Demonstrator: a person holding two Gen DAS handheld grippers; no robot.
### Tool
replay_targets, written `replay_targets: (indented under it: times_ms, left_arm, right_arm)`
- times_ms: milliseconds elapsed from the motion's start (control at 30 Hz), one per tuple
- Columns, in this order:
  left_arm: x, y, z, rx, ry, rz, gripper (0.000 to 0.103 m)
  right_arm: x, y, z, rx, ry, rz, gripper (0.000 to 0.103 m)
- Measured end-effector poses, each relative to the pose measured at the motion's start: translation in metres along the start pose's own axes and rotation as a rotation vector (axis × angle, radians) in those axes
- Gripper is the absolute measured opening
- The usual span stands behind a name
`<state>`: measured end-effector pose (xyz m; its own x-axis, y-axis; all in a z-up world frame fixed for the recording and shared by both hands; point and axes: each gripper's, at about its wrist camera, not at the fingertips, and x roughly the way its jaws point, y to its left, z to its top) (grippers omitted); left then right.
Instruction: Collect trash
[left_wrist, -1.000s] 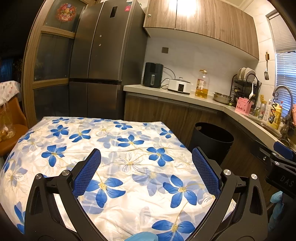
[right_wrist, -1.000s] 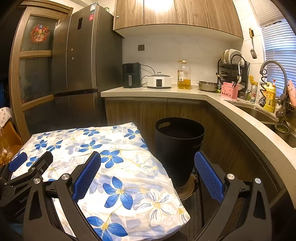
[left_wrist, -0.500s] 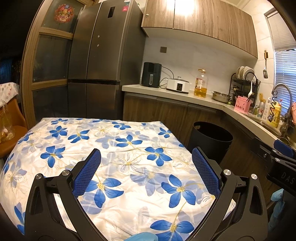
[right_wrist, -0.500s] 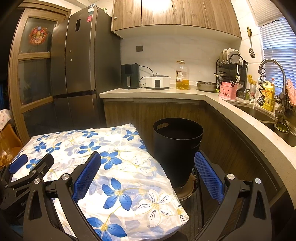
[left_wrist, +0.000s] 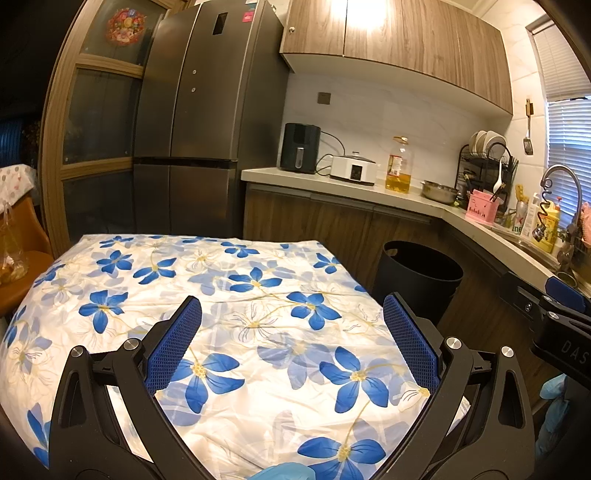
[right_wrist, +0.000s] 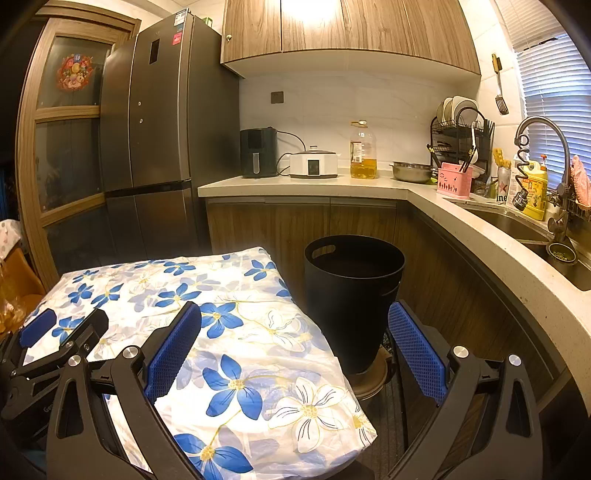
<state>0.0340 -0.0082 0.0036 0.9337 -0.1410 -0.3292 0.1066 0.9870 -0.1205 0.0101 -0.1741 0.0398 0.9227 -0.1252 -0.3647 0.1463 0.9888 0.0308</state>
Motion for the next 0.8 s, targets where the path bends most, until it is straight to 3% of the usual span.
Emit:
replay_targets:
  times_ms: [800]
  left_arm:
    - [0.0003,-0.0055,-0.0013,0.011,0.004,-0.011,0.097]
  right_arm:
    - [-0.0003,-0.0017,-0.0002,0.006,0.000,-0.004,0.097]
